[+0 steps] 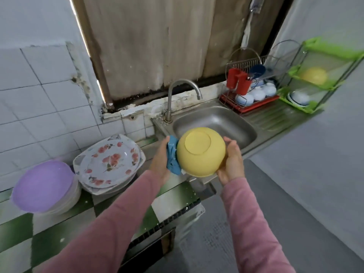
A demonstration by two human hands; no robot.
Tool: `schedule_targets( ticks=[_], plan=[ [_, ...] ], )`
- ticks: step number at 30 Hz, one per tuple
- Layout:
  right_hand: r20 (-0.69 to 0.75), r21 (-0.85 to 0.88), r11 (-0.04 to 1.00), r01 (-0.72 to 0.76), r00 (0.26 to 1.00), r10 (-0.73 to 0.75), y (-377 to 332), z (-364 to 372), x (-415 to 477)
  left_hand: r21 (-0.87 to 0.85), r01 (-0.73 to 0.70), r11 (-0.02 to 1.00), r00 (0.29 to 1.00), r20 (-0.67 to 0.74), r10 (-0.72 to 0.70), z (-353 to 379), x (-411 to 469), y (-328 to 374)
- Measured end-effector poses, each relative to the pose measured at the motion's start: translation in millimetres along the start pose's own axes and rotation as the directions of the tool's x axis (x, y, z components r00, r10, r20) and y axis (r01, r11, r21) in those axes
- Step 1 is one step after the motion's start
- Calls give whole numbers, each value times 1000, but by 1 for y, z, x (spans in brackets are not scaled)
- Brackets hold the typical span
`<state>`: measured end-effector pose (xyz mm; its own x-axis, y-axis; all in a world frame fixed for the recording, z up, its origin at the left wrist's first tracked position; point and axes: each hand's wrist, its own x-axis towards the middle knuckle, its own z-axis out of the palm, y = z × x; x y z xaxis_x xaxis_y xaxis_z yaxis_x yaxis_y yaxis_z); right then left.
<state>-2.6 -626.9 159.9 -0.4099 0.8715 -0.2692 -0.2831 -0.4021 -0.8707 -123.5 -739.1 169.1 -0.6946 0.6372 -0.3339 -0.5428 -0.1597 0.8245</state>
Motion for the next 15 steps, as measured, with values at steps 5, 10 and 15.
schedule_targets(
  ticks=[5, 10, 15],
  plan=[
    [-23, -336, 936, 107, 992, -122, -52, -80, 19, 145, 135, 980, 969, 189, -161, 79, 10, -51],
    [58, -687, 695, 212, 969, -238, -106, -168, 41, 148, 195, 970, 940, 255, -228, 178, 13, -102],
    [118, -805, 497, 324, 909, -401, -141, -247, 69, 157, 206, 966, 912, 327, -247, 267, 22, -149]
  ],
)
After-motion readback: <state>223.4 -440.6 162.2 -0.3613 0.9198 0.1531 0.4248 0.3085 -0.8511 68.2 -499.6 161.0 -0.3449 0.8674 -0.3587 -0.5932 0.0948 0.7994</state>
